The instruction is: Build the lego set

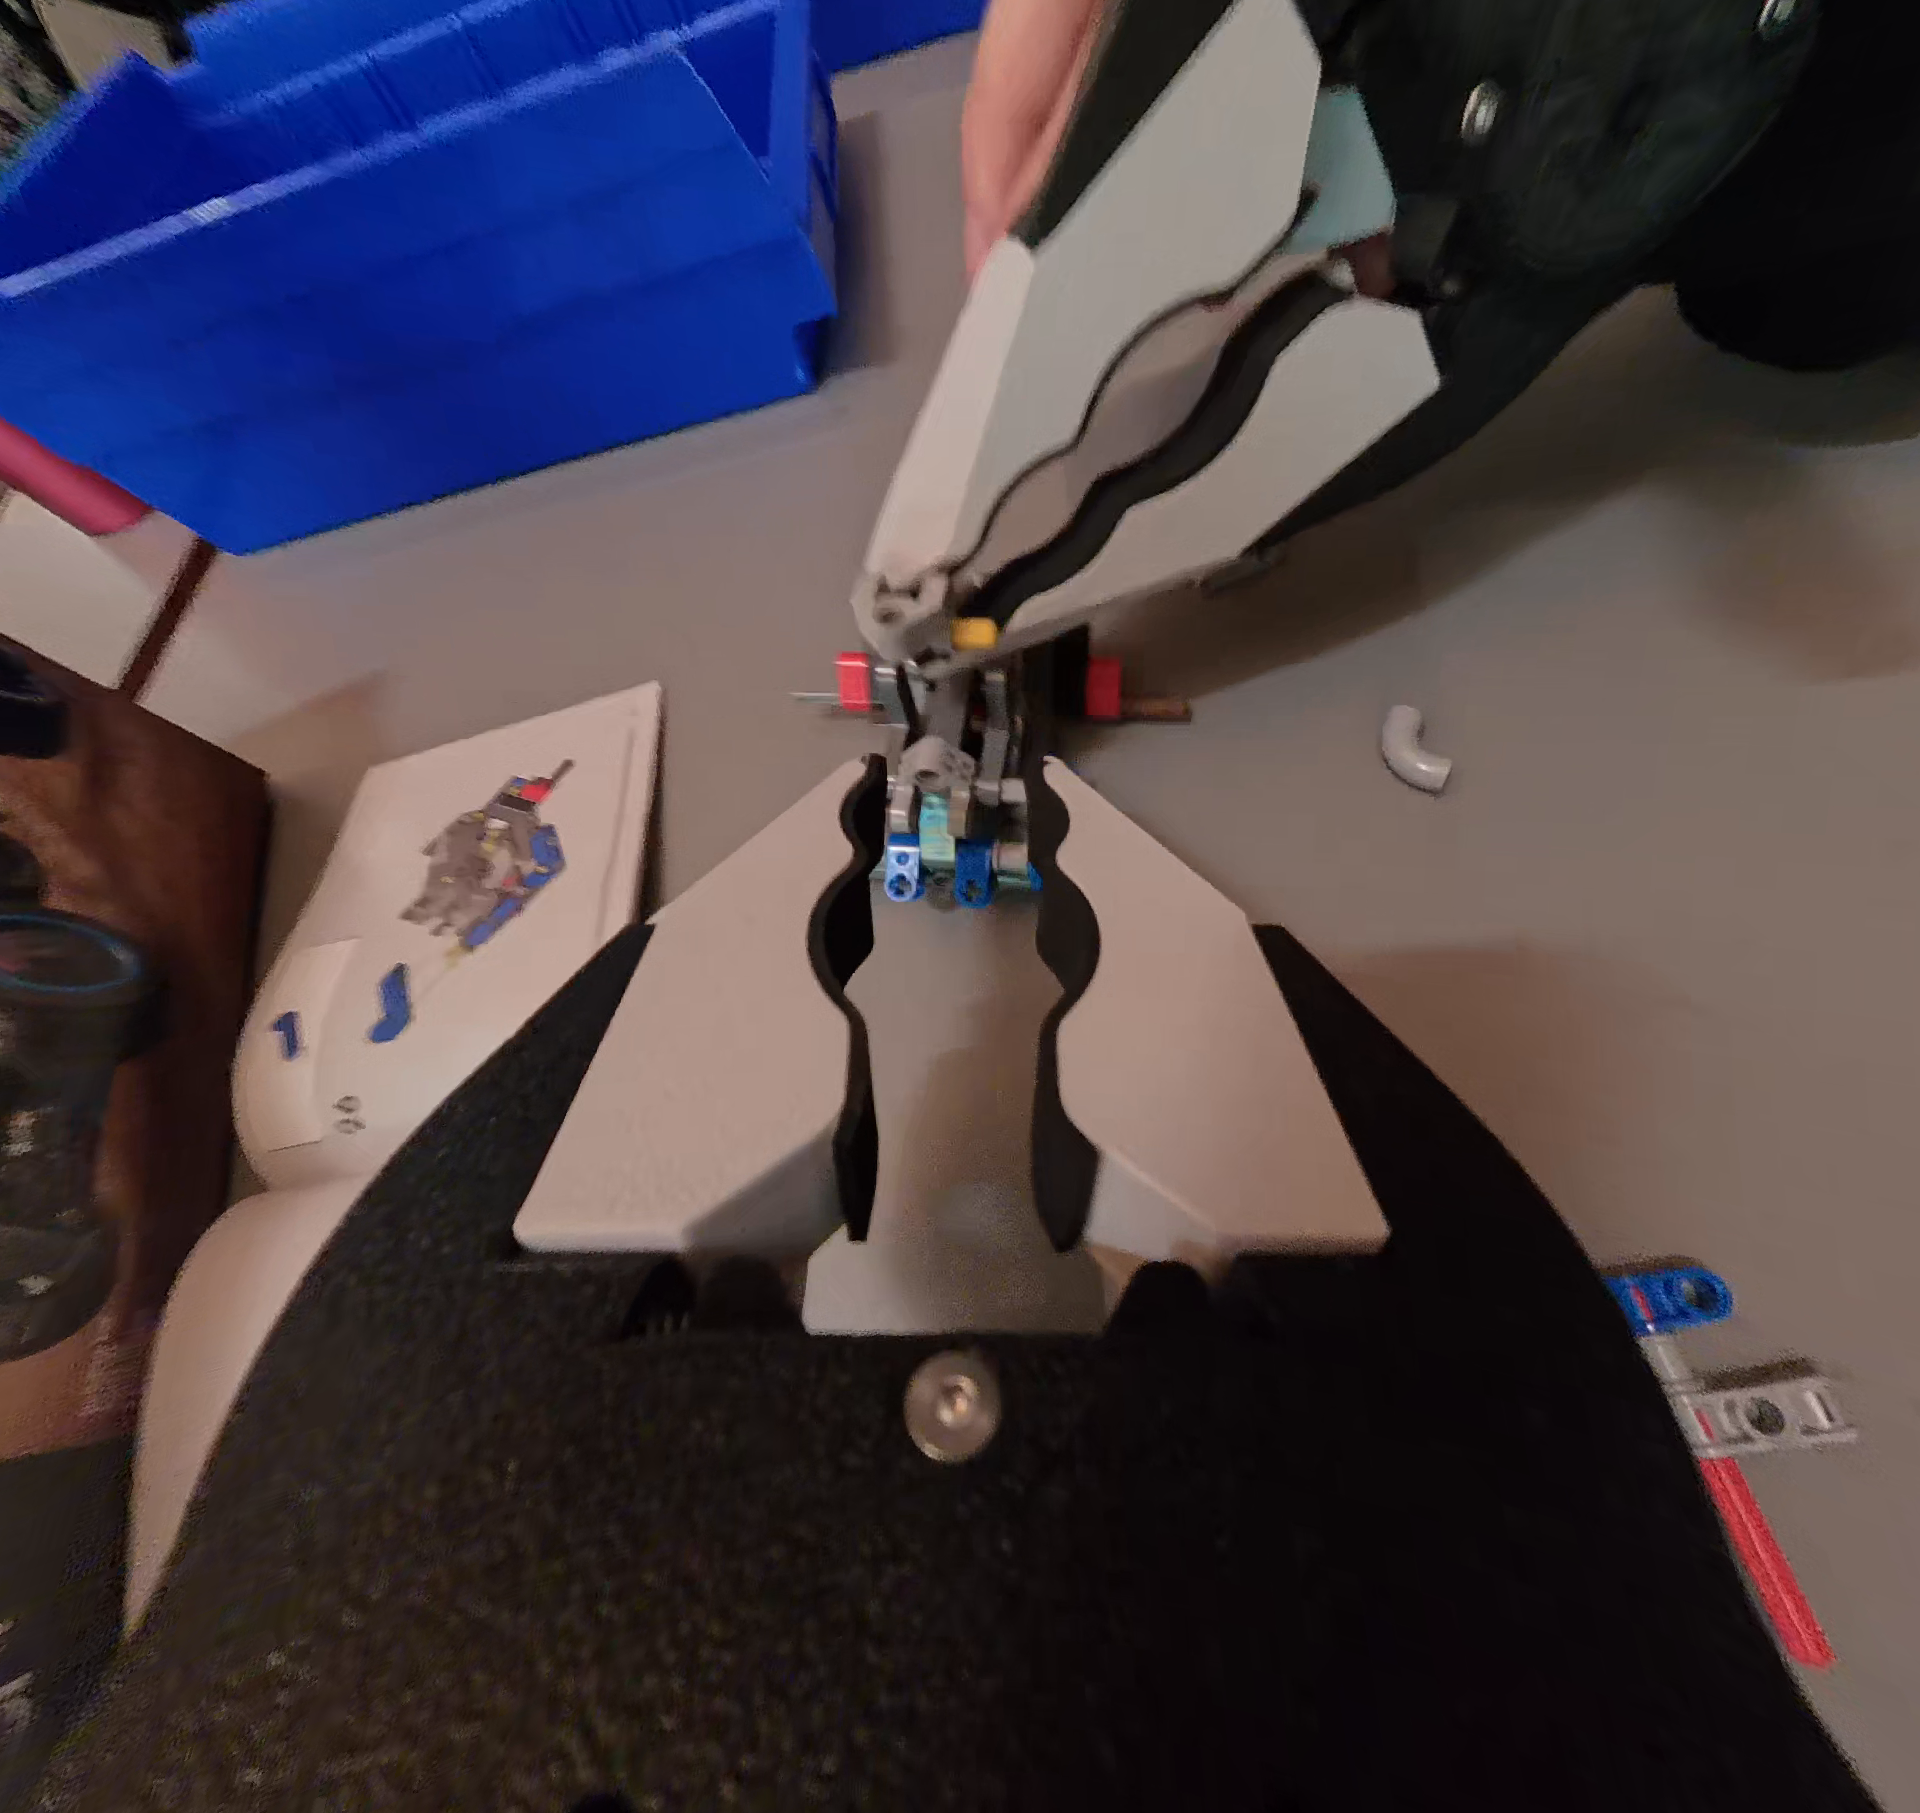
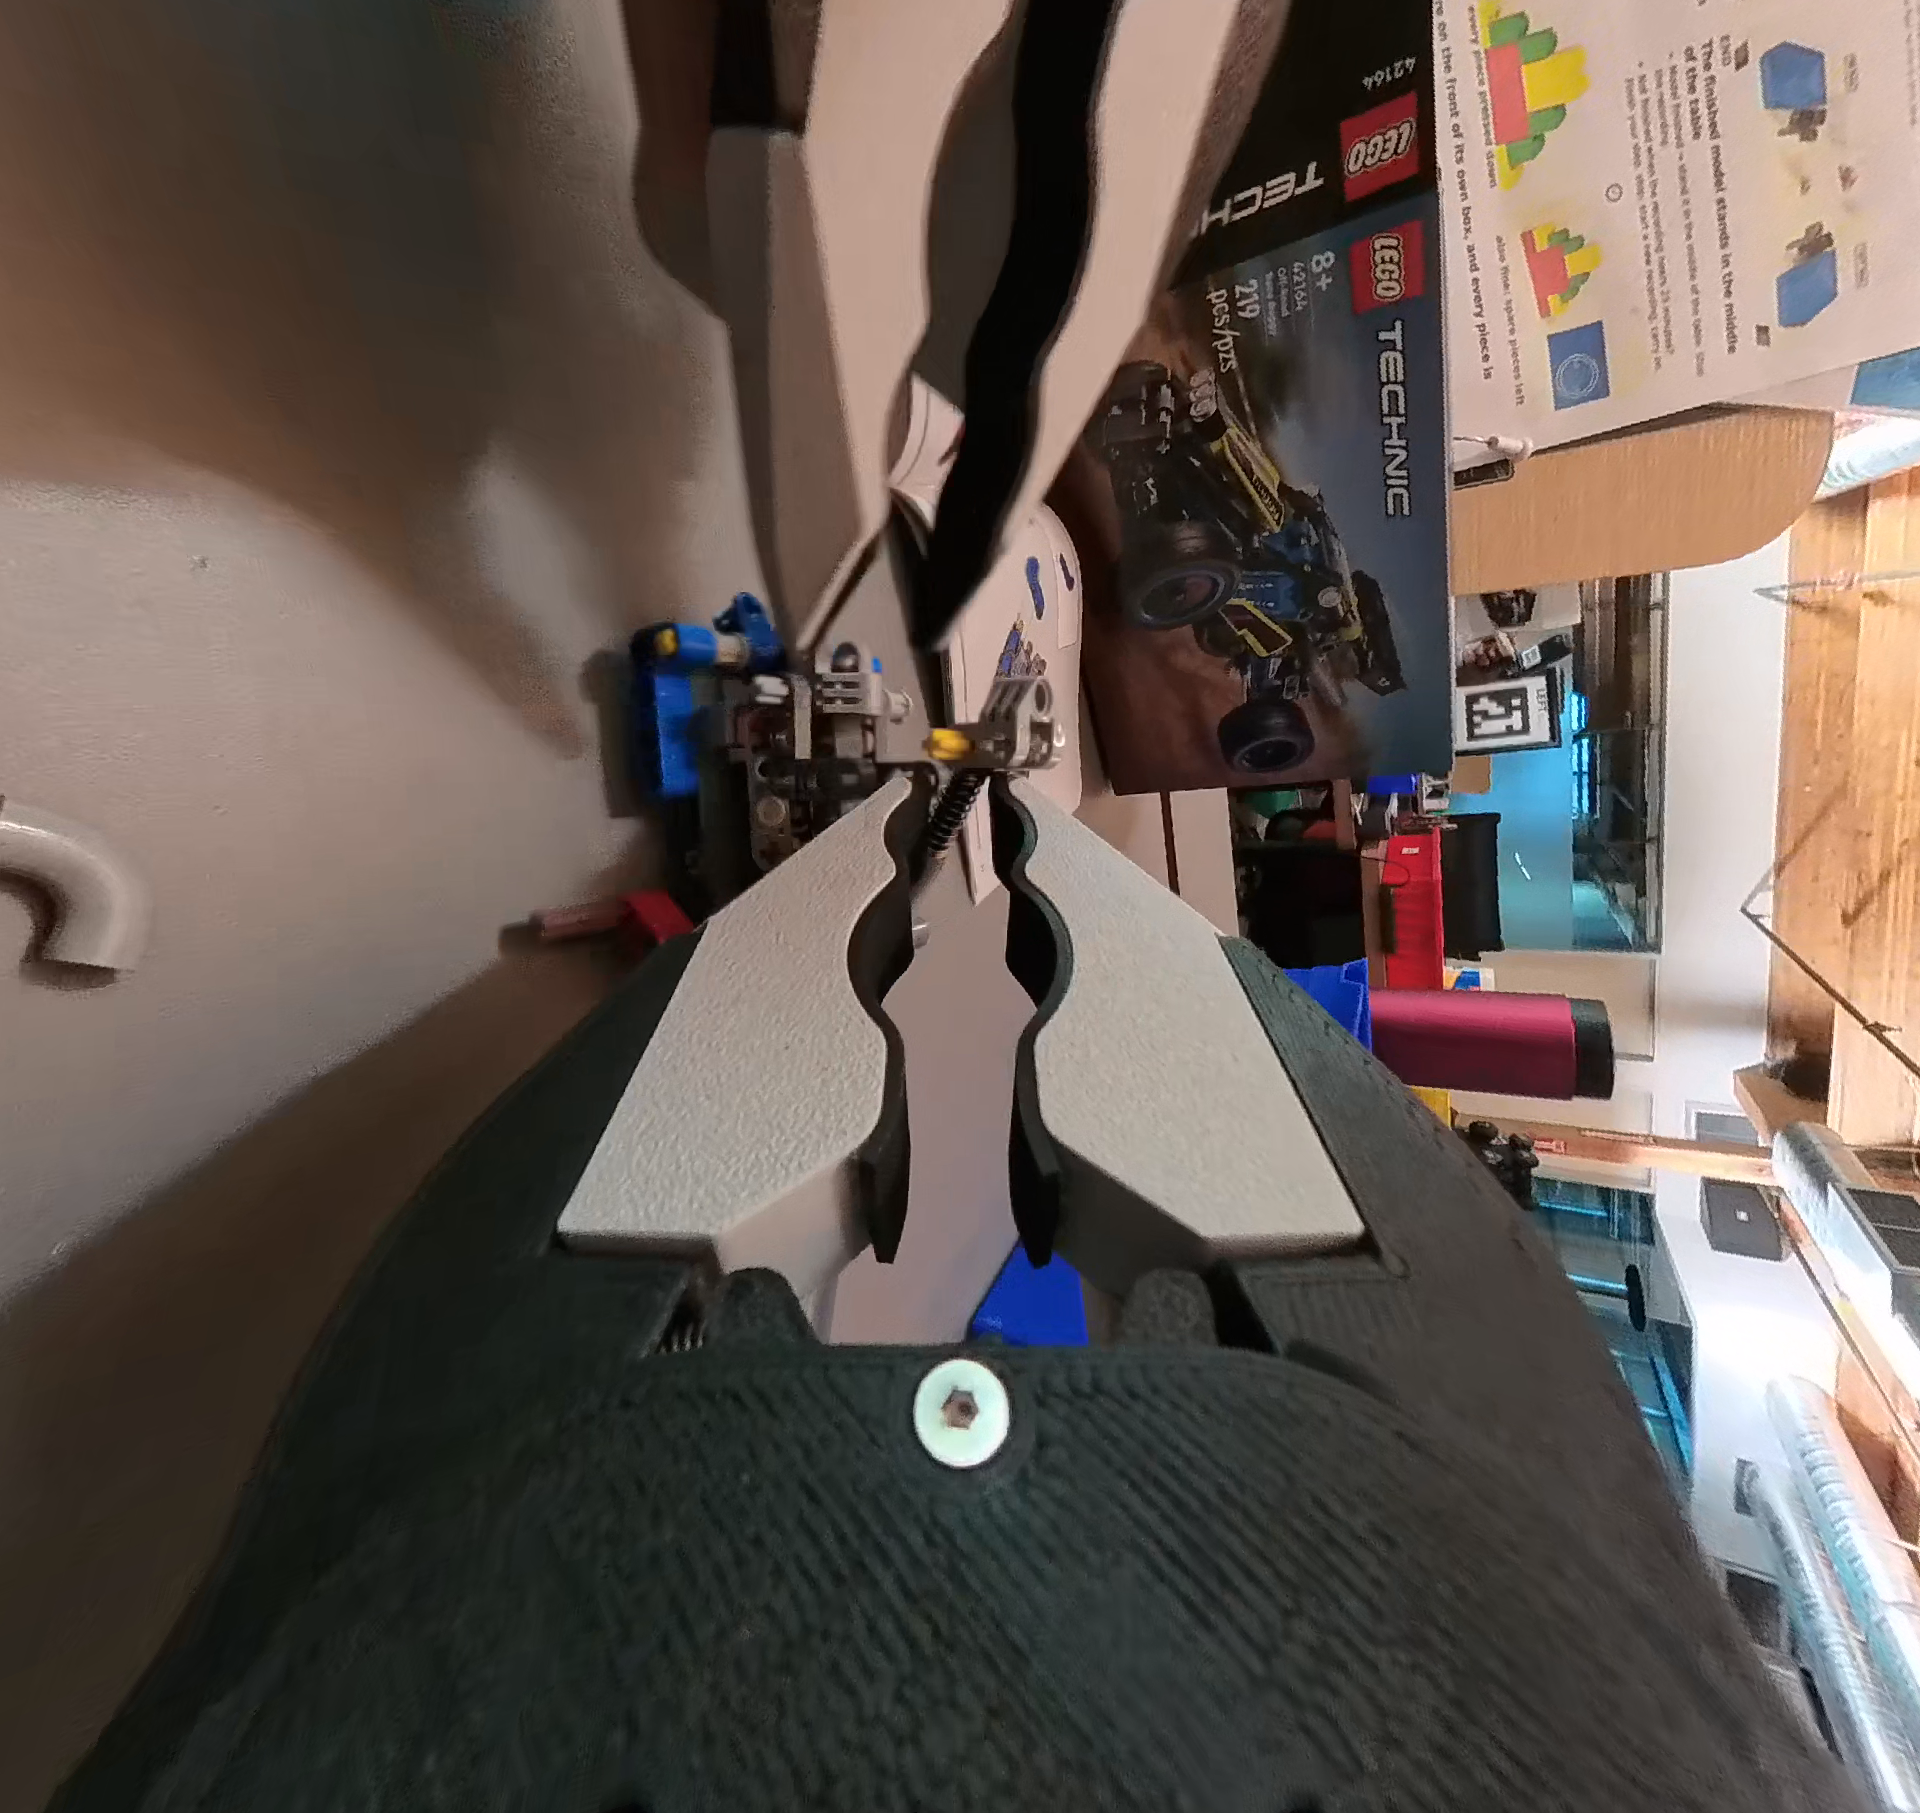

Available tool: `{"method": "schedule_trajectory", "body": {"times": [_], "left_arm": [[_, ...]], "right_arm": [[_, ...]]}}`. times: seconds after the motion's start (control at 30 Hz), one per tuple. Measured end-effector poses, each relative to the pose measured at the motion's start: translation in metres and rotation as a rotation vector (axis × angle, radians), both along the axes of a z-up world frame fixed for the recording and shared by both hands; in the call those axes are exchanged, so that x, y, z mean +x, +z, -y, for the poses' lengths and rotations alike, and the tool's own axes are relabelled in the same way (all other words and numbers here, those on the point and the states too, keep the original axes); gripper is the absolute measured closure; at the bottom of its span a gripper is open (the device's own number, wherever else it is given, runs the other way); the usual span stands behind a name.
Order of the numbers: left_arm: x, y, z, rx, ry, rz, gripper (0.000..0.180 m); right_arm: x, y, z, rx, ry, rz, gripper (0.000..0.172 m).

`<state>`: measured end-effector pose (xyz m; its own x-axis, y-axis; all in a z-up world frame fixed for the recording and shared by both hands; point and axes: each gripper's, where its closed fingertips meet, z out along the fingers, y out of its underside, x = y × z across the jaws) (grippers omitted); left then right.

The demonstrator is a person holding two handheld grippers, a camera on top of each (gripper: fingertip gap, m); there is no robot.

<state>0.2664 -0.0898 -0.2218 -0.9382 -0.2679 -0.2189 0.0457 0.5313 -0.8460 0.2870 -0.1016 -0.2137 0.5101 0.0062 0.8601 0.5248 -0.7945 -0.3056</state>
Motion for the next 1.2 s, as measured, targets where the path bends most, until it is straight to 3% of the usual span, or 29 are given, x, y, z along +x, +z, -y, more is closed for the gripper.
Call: {"method": "schedule_trajectory", "body": {"times": [0.27,0.4,0.7,0.83,0.93,1.2], "left_arm": [[0.013,0.037,0.01,-0.071,0.067,0.147,0.163],[0.011,0.019,0.017,-0.002,0.047,0.106,0.161],[0.013,0.016,0.008,-0.006,0.052,0.047,0.163],[0.01,-0.003,0.004,0.046,0.044,-0.053,0.151],[0.007,0.002,0.007,-0.014,0.02,-0.041,0.164],[0.008,-0.009,0.015,0.024,0.019,0.008,0.165]], "right_arm": [[0.002,-0.006,-0.001,0.004,0.02,0.007,0.166],[0.003,-0.006,-0.001,0.053,0.017,-0.012,0.165],[0.007,-0.003,0.002,0.067,0.005,0.008,0.167],[0.008,-0.004,0.003,0.054,-0.003,0.029,0.167],[0.009,-0.004,0.003,0.033,-0.011,0.057,0.167],[0.01,-0.003,0.003,0.031,-0.017,0.08,0.167]]}}
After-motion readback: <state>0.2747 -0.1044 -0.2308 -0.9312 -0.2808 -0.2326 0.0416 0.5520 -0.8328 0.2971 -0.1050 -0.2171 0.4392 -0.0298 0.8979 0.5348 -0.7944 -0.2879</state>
